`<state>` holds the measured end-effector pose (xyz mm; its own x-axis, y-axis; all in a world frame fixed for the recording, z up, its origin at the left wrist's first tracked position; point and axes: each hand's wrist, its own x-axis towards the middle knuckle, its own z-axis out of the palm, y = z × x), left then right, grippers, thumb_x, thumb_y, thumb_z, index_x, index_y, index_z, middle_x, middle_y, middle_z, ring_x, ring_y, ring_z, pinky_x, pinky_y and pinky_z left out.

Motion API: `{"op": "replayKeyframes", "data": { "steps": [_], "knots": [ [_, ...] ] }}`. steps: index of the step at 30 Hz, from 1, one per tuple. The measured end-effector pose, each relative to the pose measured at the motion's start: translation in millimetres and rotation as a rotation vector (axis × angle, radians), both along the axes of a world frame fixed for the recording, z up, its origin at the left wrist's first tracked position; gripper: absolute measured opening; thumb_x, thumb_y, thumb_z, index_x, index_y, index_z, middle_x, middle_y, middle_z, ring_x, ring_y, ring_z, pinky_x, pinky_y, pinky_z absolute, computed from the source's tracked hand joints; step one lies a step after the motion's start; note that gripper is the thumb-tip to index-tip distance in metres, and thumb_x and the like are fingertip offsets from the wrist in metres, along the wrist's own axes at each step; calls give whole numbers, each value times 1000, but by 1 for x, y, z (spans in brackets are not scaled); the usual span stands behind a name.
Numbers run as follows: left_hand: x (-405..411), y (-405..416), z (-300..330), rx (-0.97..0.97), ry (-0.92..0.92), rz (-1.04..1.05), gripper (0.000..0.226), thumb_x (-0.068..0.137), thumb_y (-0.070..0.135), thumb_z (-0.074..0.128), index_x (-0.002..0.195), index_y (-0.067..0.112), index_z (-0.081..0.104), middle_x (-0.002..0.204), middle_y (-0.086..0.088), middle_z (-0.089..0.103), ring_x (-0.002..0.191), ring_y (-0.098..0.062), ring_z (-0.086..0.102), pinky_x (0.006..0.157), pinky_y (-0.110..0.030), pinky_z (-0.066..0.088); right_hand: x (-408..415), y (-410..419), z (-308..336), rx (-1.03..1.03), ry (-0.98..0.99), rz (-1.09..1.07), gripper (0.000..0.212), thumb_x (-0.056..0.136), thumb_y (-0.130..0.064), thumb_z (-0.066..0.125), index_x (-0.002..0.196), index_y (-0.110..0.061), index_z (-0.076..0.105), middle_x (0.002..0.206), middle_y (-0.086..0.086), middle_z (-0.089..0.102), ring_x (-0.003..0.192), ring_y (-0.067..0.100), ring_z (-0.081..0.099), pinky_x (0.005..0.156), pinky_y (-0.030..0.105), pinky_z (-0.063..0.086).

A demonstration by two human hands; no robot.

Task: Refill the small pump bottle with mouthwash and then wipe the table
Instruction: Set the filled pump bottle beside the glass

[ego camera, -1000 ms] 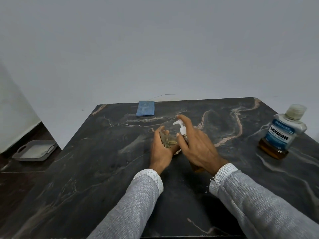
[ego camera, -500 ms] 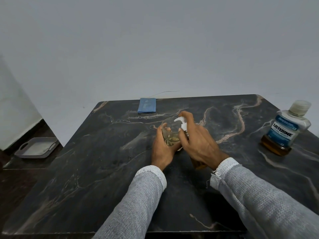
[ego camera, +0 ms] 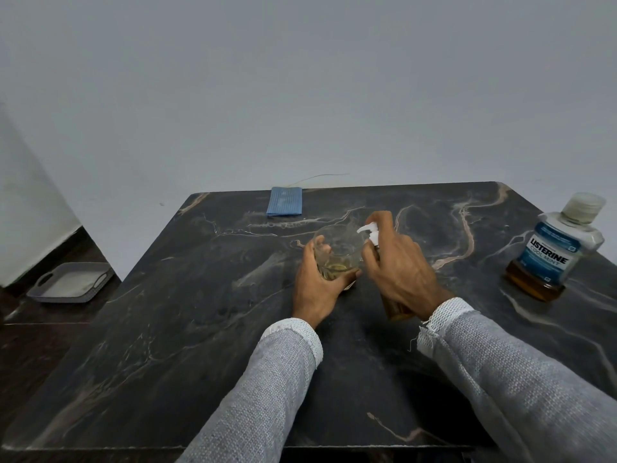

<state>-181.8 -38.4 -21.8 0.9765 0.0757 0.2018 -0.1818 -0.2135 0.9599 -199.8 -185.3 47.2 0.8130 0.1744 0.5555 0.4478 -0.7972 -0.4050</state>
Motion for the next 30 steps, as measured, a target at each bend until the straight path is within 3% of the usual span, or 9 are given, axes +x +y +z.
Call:
{"op": "replayKeyframes", "data": {
  "steps": [8, 12, 15, 21, 25, 30],
  "knots": [
    [-1, 0, 1, 14, 1, -5, 95, 57, 44, 87, 137, 33, 37, 128, 13, 58, 115, 0, 55, 103, -32, 47, 3, 0, 5, 0, -2, 29, 35, 94, -20, 44, 126, -24, 30, 64, -3, 57, 51, 11, 54, 49, 33, 45],
    [-2, 0, 3, 4, 3, -4, 98, 51, 54, 84, 136, 36, 37, 123, 18, 58, 109, 9, 55, 99, -28, 49, 6, 6, 10, -6, -9, 62, 26, 96, -19, 43, 120, -19, 33, 62, -2, 57, 48, 13, 54, 47, 34, 45],
    [-3, 0, 4, 6, 6, 3, 102, 48, 59, 82, 137, 35, 38, 128, 14, 58, 113, 1, 56, 100, -29, 48, 9, 8, 10, 2, -34, 64, 21, 96, -21, 42, 116, -19, 34, 61, -4, 55, 48, 11, 53, 46, 30, 42],
    [-2, 0, 2, 30, 5, 7, 96, 57, 46, 86, 138, 33, 36, 131, 11, 57, 118, -6, 56, 103, -36, 47, 7, 0, 1, 128, -37, 37, 46, 95, -33, 54, 131, -27, 26, 72, -10, 58, 56, 4, 57, 50, 22, 42],
    [-3, -1, 3, 40, 3, 15, 93, 59, 45, 87, 137, 37, 37, 131, 13, 55, 118, -4, 54, 104, -35, 47, 4, -10, -7, 237, 1, 12, 70, 88, -41, 66, 139, -30, 20, 76, -11, 61, 64, 7, 62, 58, 27, 51],
    [-1, -2, 2, 53, 7, 20, 95, 60, 42, 87, 139, 35, 35, 136, 6, 54, 124, -12, 52, 105, -42, 46, 2, -23, -19, 364, 50, 117, 71, 85, -35, 71, 138, -34, 23, 85, -20, 54, 77, -12, 58, 63, 5, 44]
  ]
}}
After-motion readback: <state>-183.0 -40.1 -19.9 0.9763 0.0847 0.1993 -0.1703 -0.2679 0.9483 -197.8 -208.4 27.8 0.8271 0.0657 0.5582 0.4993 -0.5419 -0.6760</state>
